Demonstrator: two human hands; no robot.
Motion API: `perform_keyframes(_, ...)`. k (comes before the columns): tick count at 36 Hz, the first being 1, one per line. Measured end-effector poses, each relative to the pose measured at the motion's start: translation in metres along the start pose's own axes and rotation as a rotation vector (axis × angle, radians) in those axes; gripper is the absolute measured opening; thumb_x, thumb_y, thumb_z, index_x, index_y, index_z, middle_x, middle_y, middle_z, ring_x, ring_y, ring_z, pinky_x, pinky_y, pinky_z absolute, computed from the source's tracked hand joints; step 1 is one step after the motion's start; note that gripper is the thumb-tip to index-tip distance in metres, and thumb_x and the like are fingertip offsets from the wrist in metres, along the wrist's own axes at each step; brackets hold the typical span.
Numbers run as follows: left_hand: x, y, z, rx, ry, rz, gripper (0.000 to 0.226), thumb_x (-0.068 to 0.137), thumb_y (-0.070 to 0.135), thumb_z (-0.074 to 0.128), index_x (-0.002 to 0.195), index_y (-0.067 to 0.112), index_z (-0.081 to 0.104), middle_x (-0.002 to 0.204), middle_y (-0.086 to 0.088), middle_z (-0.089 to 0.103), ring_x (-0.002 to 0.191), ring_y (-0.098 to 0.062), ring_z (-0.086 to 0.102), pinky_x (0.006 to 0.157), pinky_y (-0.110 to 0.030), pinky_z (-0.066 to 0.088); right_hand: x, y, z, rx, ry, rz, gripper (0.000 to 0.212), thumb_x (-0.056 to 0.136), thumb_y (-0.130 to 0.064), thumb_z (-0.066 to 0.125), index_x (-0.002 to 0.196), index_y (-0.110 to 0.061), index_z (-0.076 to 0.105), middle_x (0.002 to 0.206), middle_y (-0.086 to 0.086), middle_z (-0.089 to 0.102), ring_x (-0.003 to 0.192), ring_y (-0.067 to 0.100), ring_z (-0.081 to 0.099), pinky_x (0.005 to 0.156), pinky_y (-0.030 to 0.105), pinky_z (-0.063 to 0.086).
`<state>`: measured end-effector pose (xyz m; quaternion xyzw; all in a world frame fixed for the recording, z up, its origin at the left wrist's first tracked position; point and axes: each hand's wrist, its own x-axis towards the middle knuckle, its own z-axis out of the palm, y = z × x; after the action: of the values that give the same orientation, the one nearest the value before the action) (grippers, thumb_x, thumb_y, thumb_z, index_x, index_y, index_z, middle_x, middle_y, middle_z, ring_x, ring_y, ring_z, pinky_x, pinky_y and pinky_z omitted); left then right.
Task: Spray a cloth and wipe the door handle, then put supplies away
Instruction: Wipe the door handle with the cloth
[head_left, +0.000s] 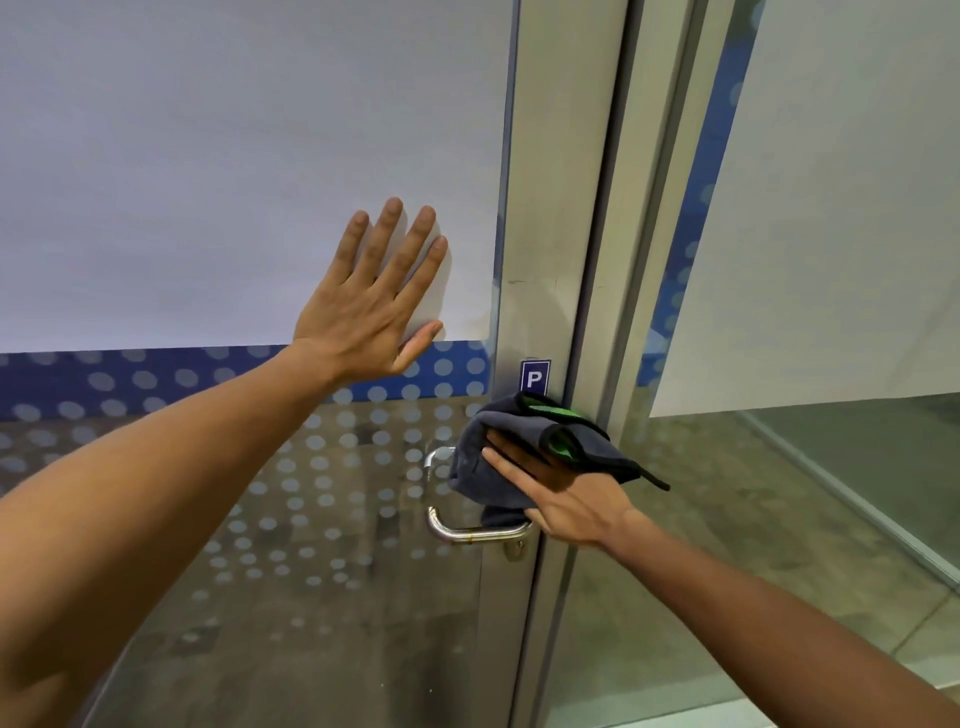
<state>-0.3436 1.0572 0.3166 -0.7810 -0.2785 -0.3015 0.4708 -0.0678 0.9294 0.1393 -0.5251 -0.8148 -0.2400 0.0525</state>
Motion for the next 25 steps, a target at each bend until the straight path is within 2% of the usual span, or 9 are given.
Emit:
perform_keyframes(3, 0.0, 0.0, 0.0, 0.004, -0.003, -0.001, 0.086, 0.101, 0.062, 0.019, 0.165, 0.008, -0.002, 0.169, -0.016, -0.017, 0.154, -0.037, -0.024, 0.126, -0.053, -0.012, 0.009, 0.013, -0.006, -0.058, 0.037, -0.026, 0.064, 0.103, -0.03, 0.032, 0.162, -0.029, 0.006, 0.168, 0.011, 0.016, 0.148, 0.044, 0.03, 0.116, 0.057, 0.035)
perform_keyframes(8, -0.001, 0.0, 0.0, 0.007, -0.001, 0.0, 0.086, 0.101, 0.062, 0.02, 0.165, 0.008, -0.001, 0.171, -0.017, -0.011, 0.155, -0.037, -0.021, 0.126, -0.053, -0.011, 0.028, 0.022, -0.014, -0.13, 0.22, -0.041, 0.069, 0.102, -0.024, 0.037, 0.162, -0.021, 0.004, 0.168, 0.012, 0.013, 0.152, 0.037, 0.02, 0.119, 0.055, 0.031)
perform_keyframes(10, -0.001, 0.0, 0.0, 0.007, 0.003, -0.001, 0.086, 0.101, 0.062, 0.02, 0.165, 0.008, -0.001, 0.172, -0.018, -0.006, 0.155, -0.037, -0.02, 0.126, -0.053, -0.011, 0.036, 0.022, -0.018, -0.151, 0.261, -0.011, 0.073, 0.1, -0.024, 0.038, 0.161, -0.02, -0.001, 0.168, 0.011, 0.0, 0.152, 0.038, 0.017, 0.12, 0.056, 0.028)
perform_keyframes(13, -0.001, 0.0, 0.001, 0.009, 0.008, -0.001, 0.086, 0.101, 0.062, 0.021, 0.165, 0.008, -0.001, 0.171, -0.017, -0.011, 0.155, -0.037, -0.021, 0.126, -0.053, -0.011, 0.052, 0.025, -0.031, -0.194, 0.347, 0.046, 0.077, 0.099, -0.029, 0.04, 0.16, -0.019, -0.005, 0.168, 0.01, -0.016, 0.153, 0.04, 0.001, 0.121, 0.055, 0.018)
perform_keyframes(15, -0.002, 0.001, 0.001, 0.009, 0.005, -0.003, 0.087, 0.101, 0.062, 0.02, 0.165, 0.009, -0.002, 0.17, -0.016, -0.015, 0.154, -0.037, -0.023, 0.126, -0.052, -0.012, 0.063, 0.029, -0.041, -0.212, 0.414, 0.094, 0.076, 0.1, -0.036, 0.037, 0.161, -0.02, -0.006, 0.168, 0.014, -0.016, 0.153, 0.039, -0.014, 0.123, 0.054, 0.006)
perform_keyframes(17, -0.002, 0.001, 0.002, 0.009, 0.005, -0.003, 0.087, 0.101, 0.063, 0.02, 0.165, 0.009, -0.003, 0.169, -0.016, -0.017, 0.154, -0.037, -0.024, 0.126, -0.052, -0.012, 0.071, 0.031, -0.047, -0.201, 0.463, 0.138, 0.079, 0.098, -0.042, 0.039, 0.161, -0.023, -0.005, 0.167, 0.016, -0.011, 0.154, 0.037, -0.013, 0.123, 0.054, 0.0)
perform_keyframes(19, -0.001, 0.001, 0.002, 0.011, 0.005, -0.004, 0.086, 0.101, 0.063, 0.019, 0.165, 0.009, -0.003, 0.169, -0.016, -0.016, 0.154, -0.037, -0.023, 0.126, -0.052, -0.013, 0.074, 0.029, -0.048, -0.176, 0.492, 0.18, 0.08, 0.096, -0.047, 0.041, 0.161, -0.025, 0.0, 0.165, 0.015, -0.009, 0.153, 0.036, 0.0, 0.121, 0.061, 0.016)
perform_keyframes(21, -0.001, 0.0, 0.002, 0.011, 0.004, -0.006, 0.086, 0.101, 0.063, 0.019, 0.165, 0.009, -0.003, 0.169, -0.016, -0.017, 0.154, -0.037, -0.022, 0.126, -0.052, -0.013, 0.073, 0.025, -0.048, -0.111, 0.517, 0.208, 0.074, 0.097, -0.048, 0.043, 0.159, -0.028, 0.008, 0.164, 0.013, -0.003, 0.147, 0.035, 0.013, 0.11, 0.066, 0.036)
perform_keyframes(25, -0.001, 0.0, 0.002, 0.014, 0.002, -0.007, 0.086, 0.101, 0.063, 0.019, 0.165, 0.009, -0.002, 0.169, -0.015, -0.018, 0.154, -0.037, -0.023, 0.126, -0.052, -0.013, 0.068, 0.016, -0.038, -0.056, 0.539, 0.229, 0.072, 0.092, -0.04, 0.05, 0.152, -0.027, 0.014, 0.157, 0.014, 0.016, 0.138, 0.035, 0.024, 0.101, 0.063, 0.046)
